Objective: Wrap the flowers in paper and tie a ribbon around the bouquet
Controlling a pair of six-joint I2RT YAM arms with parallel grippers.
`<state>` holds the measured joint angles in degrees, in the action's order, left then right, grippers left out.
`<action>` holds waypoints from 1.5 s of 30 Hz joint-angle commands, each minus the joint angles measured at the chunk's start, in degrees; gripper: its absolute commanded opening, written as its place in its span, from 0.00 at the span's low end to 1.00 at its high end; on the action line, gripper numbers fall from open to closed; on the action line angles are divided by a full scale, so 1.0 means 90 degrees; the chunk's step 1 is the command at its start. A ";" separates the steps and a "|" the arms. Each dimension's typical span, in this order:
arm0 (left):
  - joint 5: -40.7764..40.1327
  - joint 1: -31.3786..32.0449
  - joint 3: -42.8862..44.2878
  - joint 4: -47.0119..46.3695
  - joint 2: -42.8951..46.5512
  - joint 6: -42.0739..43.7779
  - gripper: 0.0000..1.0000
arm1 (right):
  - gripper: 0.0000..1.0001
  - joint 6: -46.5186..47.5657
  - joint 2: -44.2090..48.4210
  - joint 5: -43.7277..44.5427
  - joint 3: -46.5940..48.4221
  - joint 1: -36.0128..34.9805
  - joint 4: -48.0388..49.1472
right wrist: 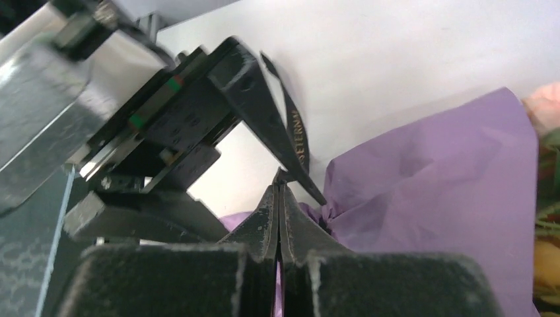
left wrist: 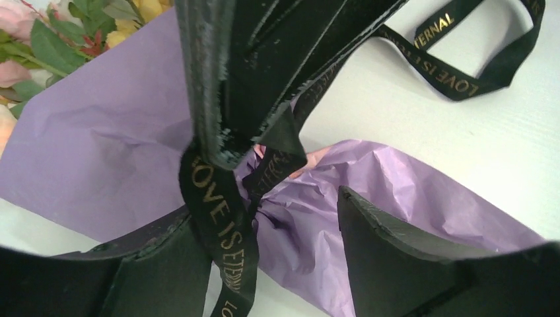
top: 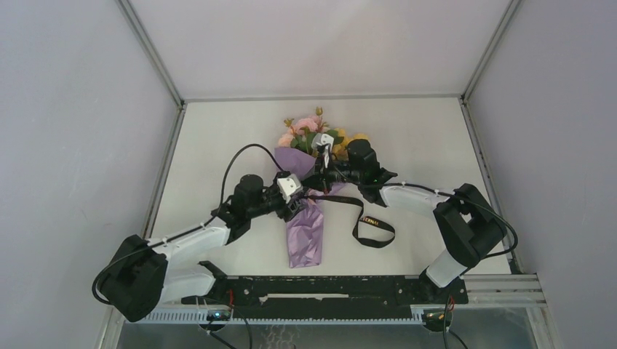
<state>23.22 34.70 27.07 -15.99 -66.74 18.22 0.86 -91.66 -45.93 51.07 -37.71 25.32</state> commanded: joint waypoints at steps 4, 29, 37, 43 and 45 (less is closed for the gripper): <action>-0.1178 0.0292 -0.0443 -0.2221 -0.0287 -0.1064 0.64 | 0.00 -0.1606 0.0202 0.1416 0.0171 -0.0221 0.0508; -0.0986 0.0546 -0.0719 -0.3224 -0.0963 -0.1224 0.00 | 0.32 -0.2223 0.2085 0.3862 -0.0157 0.0529 -0.2804; -0.0783 0.0543 -0.0744 -0.3018 -0.0850 -0.0700 0.00 | 0.40 -0.3636 0.3131 0.5446 -0.0498 0.1703 -0.7179; -0.0623 0.0552 -0.0693 -0.2980 -0.0842 -0.0603 0.00 | 0.50 -0.4041 0.2248 0.4736 -0.0838 0.1893 -0.7944; -0.0621 0.0555 -0.0716 -0.2962 -0.0804 -0.0624 0.00 | 0.51 -0.4137 0.2152 0.4986 -0.0833 0.1761 -0.8126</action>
<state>15.84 39.33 20.99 -41.60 -75.94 11.09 -32.53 -70.87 -2.74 43.18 -20.91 -39.83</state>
